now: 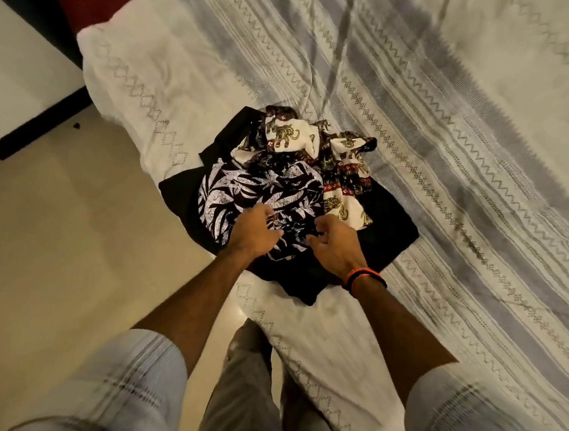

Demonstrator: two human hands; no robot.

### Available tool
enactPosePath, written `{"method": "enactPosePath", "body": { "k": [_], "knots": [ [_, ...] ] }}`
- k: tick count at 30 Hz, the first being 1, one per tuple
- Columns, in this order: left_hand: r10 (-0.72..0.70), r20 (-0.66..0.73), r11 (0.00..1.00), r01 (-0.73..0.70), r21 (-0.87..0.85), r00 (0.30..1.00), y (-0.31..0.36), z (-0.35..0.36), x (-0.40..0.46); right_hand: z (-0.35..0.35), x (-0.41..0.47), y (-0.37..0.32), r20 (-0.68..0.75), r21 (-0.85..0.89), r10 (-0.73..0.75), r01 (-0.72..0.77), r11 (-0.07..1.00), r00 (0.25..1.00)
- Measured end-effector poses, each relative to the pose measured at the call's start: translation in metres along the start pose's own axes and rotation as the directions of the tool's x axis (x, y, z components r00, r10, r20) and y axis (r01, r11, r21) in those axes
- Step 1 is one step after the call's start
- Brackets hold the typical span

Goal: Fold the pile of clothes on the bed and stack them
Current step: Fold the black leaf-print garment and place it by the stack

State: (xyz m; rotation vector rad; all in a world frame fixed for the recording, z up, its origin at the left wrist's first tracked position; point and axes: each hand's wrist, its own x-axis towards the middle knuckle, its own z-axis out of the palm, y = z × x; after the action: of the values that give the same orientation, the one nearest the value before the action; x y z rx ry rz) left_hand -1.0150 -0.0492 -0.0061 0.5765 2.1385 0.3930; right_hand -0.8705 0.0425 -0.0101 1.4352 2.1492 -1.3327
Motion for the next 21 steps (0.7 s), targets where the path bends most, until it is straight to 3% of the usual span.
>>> {"method": "enactPosePath", "body": {
  "k": [3,6,11,16,18,21],
  "knots": [
    [0.038,-0.101,0.975,-0.015,0.221,0.994,-0.006,0.007,0.021,0.017,0.023,-0.005,0.028,0.012,0.017,-0.018,1.0,0.999],
    [0.097,-0.089,0.906,-0.05,0.421,0.991,-0.014,0.014,0.041,0.033,0.038,-0.006,0.024,0.007,0.034,-0.035,0.999,0.999],
    [0.226,-0.146,0.835,-0.114,0.539,0.963,-0.017,0.013,0.058,0.043,0.043,-0.009,0.032,0.057,0.066,-0.068,0.996,0.997],
    [0.2,-0.238,0.956,-0.136,0.258,0.951,0.005,-0.012,0.037,0.032,0.024,-0.019,0.0,0.09,0.069,-0.069,0.994,0.998],
    [0.097,-0.242,0.995,-0.101,-0.004,0.965,0.017,-0.017,0.036,0.036,0.024,-0.022,-0.009,0.092,0.049,-0.048,0.995,0.999],
    [0.086,-0.218,0.921,-0.161,-0.356,0.972,0.053,-0.039,-0.01,0.014,-0.011,-0.043,-0.086,0.073,-0.075,0.081,0.994,0.994]
  ]
}}
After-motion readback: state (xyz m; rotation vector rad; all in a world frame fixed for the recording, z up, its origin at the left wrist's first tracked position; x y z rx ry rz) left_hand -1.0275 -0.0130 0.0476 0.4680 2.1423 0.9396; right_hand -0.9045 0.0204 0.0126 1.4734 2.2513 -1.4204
